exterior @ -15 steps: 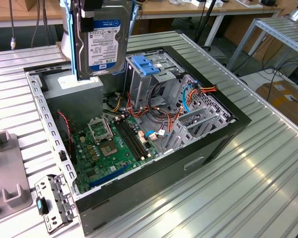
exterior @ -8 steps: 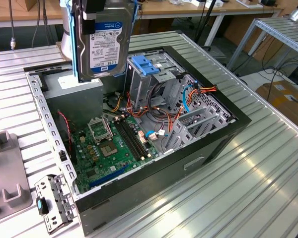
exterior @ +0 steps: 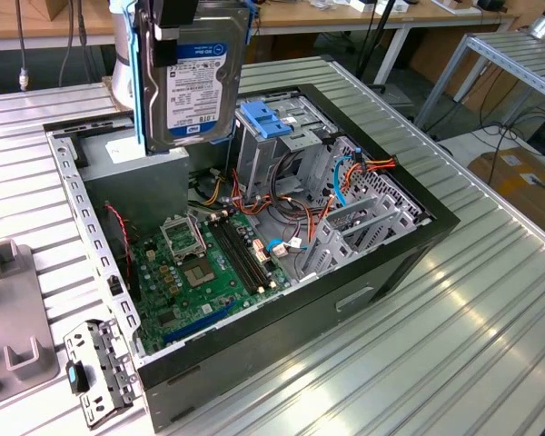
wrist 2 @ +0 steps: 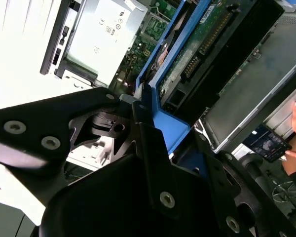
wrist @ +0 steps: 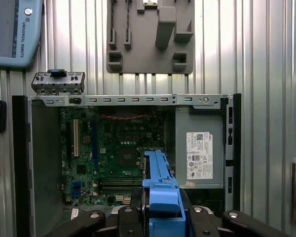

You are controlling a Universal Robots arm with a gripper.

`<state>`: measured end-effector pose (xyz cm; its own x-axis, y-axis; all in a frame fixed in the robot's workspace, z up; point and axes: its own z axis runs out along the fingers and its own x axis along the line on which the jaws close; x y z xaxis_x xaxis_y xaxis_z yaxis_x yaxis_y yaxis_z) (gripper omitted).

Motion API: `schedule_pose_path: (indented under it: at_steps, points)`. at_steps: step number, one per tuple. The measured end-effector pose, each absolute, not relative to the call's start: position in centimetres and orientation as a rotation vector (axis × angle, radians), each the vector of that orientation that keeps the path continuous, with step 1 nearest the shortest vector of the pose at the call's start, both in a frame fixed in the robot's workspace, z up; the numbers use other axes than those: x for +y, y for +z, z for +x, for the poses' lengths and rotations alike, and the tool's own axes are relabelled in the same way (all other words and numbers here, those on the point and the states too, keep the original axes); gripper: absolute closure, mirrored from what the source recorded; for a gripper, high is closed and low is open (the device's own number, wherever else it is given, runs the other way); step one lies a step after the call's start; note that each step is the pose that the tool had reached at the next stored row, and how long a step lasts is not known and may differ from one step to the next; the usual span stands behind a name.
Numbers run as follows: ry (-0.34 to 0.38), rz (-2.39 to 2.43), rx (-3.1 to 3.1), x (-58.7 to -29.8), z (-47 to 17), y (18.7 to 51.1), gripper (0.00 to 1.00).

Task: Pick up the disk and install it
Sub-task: 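Insert the disk into the insertion slot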

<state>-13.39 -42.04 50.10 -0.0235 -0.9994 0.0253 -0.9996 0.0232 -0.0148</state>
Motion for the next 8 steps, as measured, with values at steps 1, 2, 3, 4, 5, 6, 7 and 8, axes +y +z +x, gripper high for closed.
schedule_pose_path:
  at_steps: [1,2,3,4,5,6,7,8]
  points:
    - [0.044,2.190,-2.242,-42.11,-13.39,50.10,0.63]
    - [0.044,2.190,-2.242,-42.22,-13.39,50.10,0.63]
    - [0.044,2.190,-2.242,-42.33,-13.39,50.10,0.63]
    - [0.044,2.190,-2.241,-42.42,-13.39,50.10,0.63]
    - [0.044,2.190,-2.242,-42.56,-13.39,50.10,0.63]
    - [0.044,2.190,-2.241,-42.65,-13.39,50.10,0.63]
    - [0.044,2.190,-2.242,-42.76,-13.39,50.10,0.63]
    - [0.044,2.190,-2.242,-42.87,-13.39,50.10,0.63]
